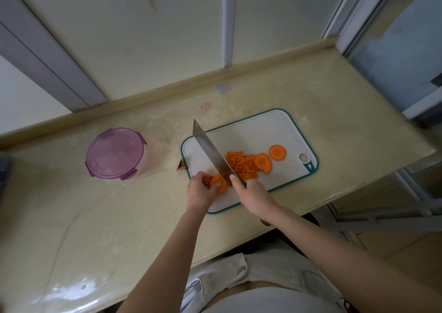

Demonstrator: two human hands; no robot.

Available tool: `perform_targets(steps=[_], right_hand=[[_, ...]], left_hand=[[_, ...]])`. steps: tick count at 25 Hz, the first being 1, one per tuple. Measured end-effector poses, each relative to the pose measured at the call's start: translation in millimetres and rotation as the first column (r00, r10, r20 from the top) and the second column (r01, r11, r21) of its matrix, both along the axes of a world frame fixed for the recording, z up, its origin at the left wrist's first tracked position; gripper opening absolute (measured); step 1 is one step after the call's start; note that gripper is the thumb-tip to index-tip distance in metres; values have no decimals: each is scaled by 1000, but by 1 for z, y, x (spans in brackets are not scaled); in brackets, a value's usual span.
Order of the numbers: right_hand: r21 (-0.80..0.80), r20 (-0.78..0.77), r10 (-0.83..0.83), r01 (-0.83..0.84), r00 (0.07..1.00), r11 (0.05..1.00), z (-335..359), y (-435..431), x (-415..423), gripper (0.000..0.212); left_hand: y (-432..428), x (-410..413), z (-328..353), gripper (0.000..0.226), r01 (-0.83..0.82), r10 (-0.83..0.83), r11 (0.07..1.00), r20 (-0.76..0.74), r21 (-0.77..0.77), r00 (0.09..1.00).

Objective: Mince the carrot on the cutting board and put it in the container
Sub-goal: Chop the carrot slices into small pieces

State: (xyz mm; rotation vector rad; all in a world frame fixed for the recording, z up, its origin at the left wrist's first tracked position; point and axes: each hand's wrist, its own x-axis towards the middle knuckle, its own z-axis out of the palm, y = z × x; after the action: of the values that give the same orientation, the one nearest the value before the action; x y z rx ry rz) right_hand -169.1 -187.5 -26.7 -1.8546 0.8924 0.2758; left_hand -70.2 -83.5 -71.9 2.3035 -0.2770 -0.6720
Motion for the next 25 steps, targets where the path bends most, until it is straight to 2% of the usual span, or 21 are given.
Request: perform_targets(steps=[14,17,21,25], right_hand=[[66,-108,20,-13,994,998,9,5,-30,53],[46,-139,19,-13,990,999,9,8,-28,51],[-3,-208,100,-103,973,995,12,8,-18,43],[-7,-177,99,-102,979,995,11,6,-9,47]], left_hand=[[-1,-1,1,19,-129,128,991,-43,-38,991],[-2,0,1,18,-140,139,990,-49,-31,989],[-1,1,-2,18,-127,126,991,-54,-30,991],[-1,1,-3,17,-113,112,993,-39,-27,993]])
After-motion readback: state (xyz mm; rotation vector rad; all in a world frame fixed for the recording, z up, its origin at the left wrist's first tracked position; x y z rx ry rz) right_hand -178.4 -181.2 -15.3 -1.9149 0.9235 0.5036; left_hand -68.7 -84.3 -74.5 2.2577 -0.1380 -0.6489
